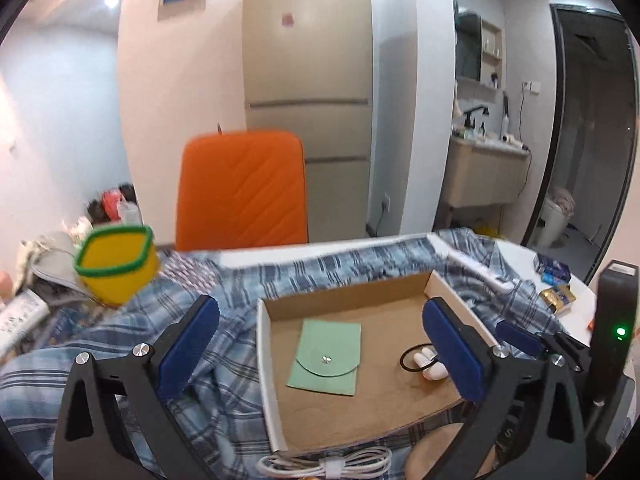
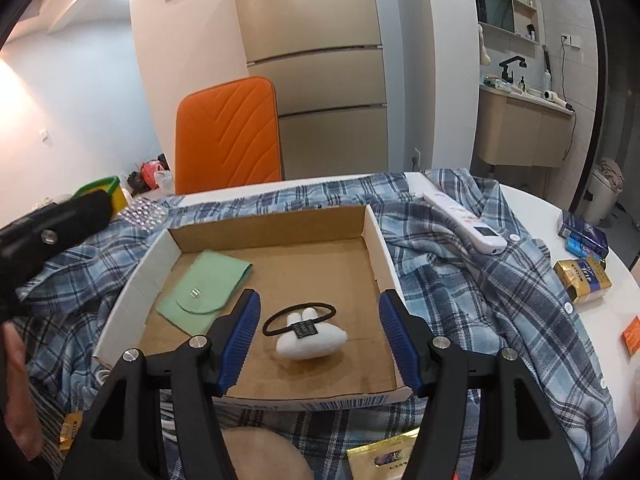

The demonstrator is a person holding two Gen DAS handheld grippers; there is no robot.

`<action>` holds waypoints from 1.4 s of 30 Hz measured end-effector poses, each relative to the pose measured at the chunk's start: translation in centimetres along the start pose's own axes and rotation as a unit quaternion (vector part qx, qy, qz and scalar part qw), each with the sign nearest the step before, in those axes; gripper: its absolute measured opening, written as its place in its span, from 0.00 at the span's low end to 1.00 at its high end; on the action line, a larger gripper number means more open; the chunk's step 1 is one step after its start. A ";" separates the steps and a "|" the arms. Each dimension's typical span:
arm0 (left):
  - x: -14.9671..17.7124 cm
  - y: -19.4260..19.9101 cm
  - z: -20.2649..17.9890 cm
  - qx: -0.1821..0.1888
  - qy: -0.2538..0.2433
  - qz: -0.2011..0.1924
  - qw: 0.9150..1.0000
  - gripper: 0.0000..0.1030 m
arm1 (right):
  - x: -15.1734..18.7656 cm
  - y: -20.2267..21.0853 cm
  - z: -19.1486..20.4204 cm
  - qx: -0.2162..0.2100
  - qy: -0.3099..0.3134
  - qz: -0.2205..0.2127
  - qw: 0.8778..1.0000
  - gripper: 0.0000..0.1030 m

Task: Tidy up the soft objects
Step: 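Lower the pouch and earbuds into the cardboard box and open both grippers, then withdraw both grippers from the box and move toward the light-blue packet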

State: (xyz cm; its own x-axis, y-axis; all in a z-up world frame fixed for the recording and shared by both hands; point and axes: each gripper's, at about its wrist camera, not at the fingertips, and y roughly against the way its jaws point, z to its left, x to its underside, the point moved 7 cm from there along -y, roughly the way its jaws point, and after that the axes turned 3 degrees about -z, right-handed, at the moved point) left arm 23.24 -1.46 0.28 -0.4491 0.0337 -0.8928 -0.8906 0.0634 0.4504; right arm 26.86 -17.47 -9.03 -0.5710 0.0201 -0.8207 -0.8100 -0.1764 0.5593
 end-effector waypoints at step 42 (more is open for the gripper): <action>7.0 13.0 0.5 0.016 -0.022 -0.204 0.979 0.99 | 2.5 18.1 0.8 0.030 0.045 -0.265 0.963 0.74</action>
State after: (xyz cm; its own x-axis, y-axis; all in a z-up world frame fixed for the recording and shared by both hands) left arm 8.58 0.12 -0.11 -0.0520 0.0417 -0.9978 -0.9921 0.1120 0.0564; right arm 10.66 -19.86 -0.89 -0.0629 0.0053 -0.9980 -0.9921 -0.1087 0.0620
